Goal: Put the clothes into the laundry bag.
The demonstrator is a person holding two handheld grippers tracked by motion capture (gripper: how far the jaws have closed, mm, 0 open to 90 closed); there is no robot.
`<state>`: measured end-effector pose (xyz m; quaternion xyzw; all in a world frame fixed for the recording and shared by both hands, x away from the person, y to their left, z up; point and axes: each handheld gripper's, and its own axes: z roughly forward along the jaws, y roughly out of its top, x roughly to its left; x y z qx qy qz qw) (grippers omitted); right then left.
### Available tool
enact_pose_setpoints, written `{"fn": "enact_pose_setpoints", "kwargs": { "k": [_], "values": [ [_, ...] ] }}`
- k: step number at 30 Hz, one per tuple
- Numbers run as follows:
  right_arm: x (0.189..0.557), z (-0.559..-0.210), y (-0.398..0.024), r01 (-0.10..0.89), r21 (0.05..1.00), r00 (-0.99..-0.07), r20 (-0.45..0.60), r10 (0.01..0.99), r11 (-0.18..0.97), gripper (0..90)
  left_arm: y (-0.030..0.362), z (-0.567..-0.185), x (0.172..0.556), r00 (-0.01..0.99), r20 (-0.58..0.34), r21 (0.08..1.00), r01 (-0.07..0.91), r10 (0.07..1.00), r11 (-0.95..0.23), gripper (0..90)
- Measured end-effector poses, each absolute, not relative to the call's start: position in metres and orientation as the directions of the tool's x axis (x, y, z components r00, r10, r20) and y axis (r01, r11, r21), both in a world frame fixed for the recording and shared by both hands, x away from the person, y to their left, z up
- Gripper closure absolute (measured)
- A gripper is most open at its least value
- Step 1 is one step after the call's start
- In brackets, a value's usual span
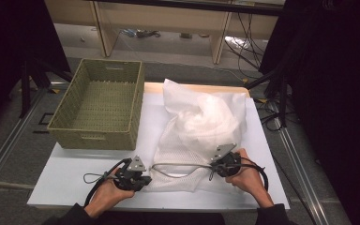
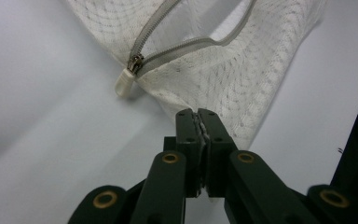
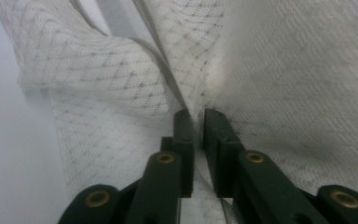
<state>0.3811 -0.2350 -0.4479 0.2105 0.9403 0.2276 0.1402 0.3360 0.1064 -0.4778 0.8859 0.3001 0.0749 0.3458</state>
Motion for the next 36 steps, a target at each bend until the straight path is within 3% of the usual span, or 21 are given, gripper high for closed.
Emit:
{"fn": "enact_pose_setpoints", "kwargs": {
  "k": [8,14,19,22,28,36],
  "values": [
    [0.373,-0.424,-0.258,0.377,0.544,-0.825,-0.171,0.538,0.75,58.7,0.12,-0.469,0.339,0.783,-0.089,0.681,0.499,0.616,-0.536,82.7],
    [0.365,-0.413,-0.273,0.388,0.597,-0.782,-0.19,0.593,0.702,51.9,0.13,-0.469,0.342,0.751,-0.094,0.689,0.523,0.653,-0.502,80.9],
    [0.356,-0.42,-0.283,0.421,0.594,-0.761,-0.18,0.623,0.686,49.5,0.132,-0.464,0.34,0.747,-0.105,0.709,0.519,0.657,-0.477,72.2],
    [0.351,-0.422,-0.288,0.456,0.606,-0.727,-0.169,0.665,0.652,46.2,0.134,-0.463,0.34,0.741,-0.104,0.711,0.522,0.664,-0.471,58.3],
    [0.347,-0.419,-0.295,0.463,0.67,-0.705,-0.118,0.699,0.58,38.2,0.136,-0.461,0.337,0.723,-0.116,0.714,0.537,0.681,-0.449,44.1],
    [0.339,-0.42,-0.293,0.52,0.707,-0.65,-0.036,0.759,0.479,30.4,0.137,-0.451,0.329,0.712,-0.098,0.747,0.515,0.696,-0.421,33.3]
  ]
}}
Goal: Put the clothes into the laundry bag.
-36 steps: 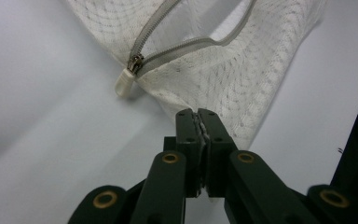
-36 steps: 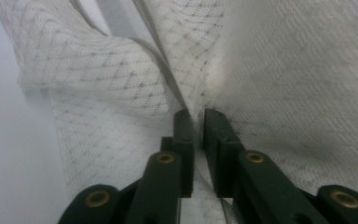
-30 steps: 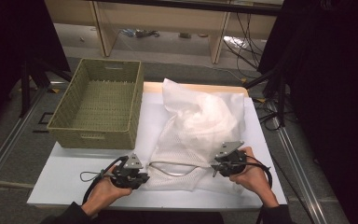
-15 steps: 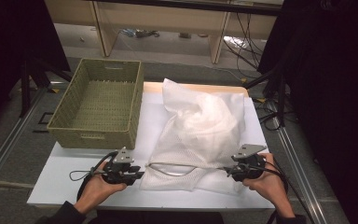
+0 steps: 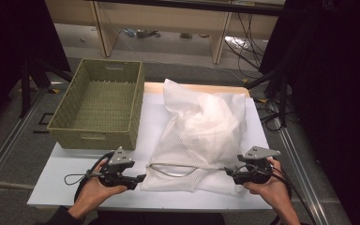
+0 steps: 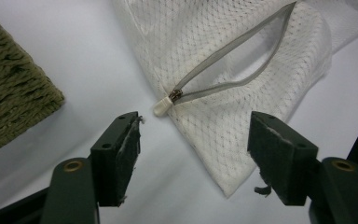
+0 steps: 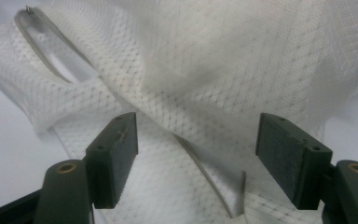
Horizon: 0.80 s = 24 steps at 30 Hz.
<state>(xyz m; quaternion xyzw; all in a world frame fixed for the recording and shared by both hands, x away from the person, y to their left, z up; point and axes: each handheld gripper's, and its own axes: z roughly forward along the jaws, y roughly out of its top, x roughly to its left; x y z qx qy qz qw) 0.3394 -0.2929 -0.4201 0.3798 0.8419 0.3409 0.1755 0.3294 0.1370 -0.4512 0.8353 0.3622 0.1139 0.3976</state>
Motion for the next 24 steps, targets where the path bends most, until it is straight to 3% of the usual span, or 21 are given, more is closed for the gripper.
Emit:
{"fn": "enact_pose_setpoints", "kwargs": {
  "k": [13,17,24],
  "values": [
    [0.332,-0.424,-0.283,0.518,0.734,-0.638,-0.011,0.77,0.439,24.6,0.149,-0.447,0.328,0.684,-0.112,0.77,0.518,0.72,-0.372,22.9],
    [0.327,-0.426,-0.28,0.504,0.737,-0.652,-0.018,0.758,0.451,23.1,0.151,-0.445,0.327,0.688,-0.129,0.787,0.51,0.715,-0.348,15.8],
    [0.319,-0.427,-0.276,0.506,0.738,-0.647,-0.018,0.763,0.446,21.8,0.151,-0.445,0.321,0.706,-0.142,0.8,0.495,0.694,-0.34,15.8]
  ]
}}
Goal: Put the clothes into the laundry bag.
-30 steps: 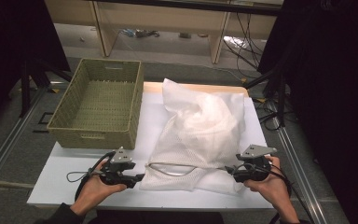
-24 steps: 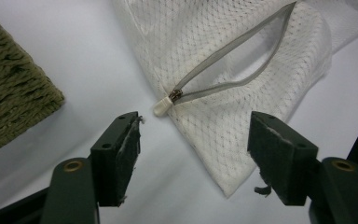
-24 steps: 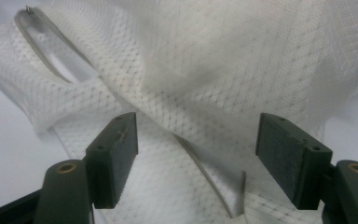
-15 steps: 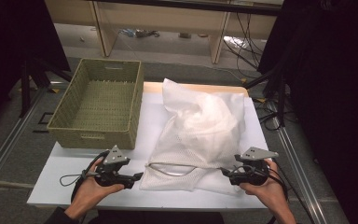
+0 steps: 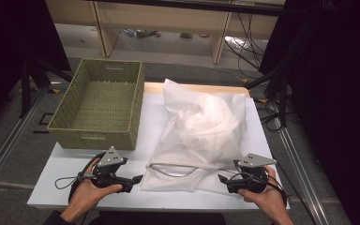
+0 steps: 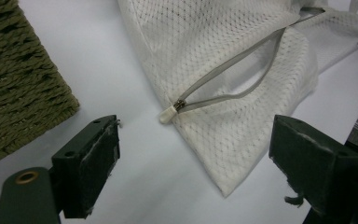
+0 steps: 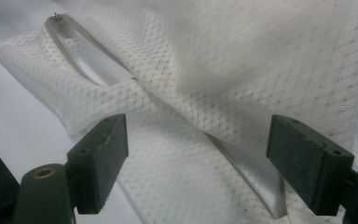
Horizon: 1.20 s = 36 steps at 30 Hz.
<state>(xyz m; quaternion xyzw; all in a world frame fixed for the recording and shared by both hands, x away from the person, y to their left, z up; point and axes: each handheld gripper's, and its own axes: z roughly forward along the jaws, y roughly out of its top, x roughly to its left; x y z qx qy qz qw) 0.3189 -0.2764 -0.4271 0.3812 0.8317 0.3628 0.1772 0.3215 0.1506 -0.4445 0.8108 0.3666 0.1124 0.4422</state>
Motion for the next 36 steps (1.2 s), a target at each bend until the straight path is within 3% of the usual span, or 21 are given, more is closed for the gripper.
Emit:
{"fn": "enact_pose_setpoints", "kwargs": {
  "k": [10,24,36],
  "values": [
    [0.309,-0.431,-0.276,0.512,0.737,-0.649,-0.004,0.761,0.441,20.9,0.158,-0.444,0.308,0.728,-0.081,0.796,0.458,0.681,-0.395,16.6],
    [0.29,-0.434,-0.278,0.481,0.762,-0.657,-0.015,0.753,0.435,20.2,0.158,-0.447,0.287,0.713,-0.091,0.813,0.457,0.695,-0.362,16.2],
    [0.288,-0.437,-0.276,0.487,0.753,-0.664,-0.01,0.748,0.442,20.3,0.159,-0.448,0.291,0.709,-0.061,0.808,0.448,0.702,-0.383,16.2]
  ]
}}
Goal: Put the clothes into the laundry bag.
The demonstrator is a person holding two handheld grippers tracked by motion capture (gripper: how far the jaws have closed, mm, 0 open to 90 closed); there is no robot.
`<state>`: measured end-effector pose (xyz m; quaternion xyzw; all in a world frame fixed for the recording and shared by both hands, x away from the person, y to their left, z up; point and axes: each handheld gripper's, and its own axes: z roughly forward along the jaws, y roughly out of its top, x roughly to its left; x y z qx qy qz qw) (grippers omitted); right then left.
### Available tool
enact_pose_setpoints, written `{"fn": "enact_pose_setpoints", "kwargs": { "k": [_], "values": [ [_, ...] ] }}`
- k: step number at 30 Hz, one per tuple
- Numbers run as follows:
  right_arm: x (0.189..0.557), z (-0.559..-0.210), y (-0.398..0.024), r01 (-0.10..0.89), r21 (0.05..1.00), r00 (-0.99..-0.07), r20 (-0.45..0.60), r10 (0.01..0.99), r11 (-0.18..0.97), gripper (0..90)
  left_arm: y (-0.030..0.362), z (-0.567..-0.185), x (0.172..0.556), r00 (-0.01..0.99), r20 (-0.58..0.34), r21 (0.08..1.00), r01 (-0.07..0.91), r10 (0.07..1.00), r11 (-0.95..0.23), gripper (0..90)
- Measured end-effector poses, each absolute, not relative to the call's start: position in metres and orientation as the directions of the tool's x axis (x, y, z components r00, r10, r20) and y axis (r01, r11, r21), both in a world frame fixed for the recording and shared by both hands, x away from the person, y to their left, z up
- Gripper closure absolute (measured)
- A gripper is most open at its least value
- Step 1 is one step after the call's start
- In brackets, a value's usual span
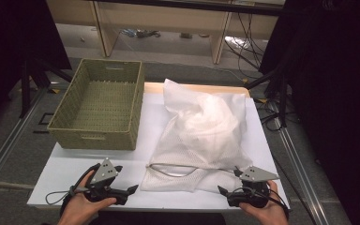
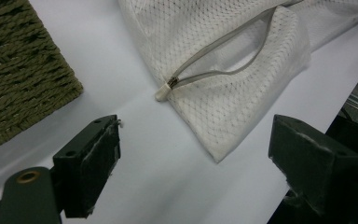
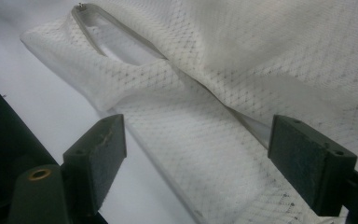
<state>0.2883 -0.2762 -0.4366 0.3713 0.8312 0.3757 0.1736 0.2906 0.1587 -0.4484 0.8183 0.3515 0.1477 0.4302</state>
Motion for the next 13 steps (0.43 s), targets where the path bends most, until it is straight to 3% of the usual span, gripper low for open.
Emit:
{"fn": "enact_pose_setpoints", "kwargs": {
  "k": [13],
  "values": [
    [0.2894,-0.4375,-0.2765,0.483,0.752,-0.671,-0.012,0.742,0.449,21.1,0.1592,-0.4482,0.2919,0.696,-0.063,0.809,0.456,0.716,-0.372,16.3]
  ]
}}
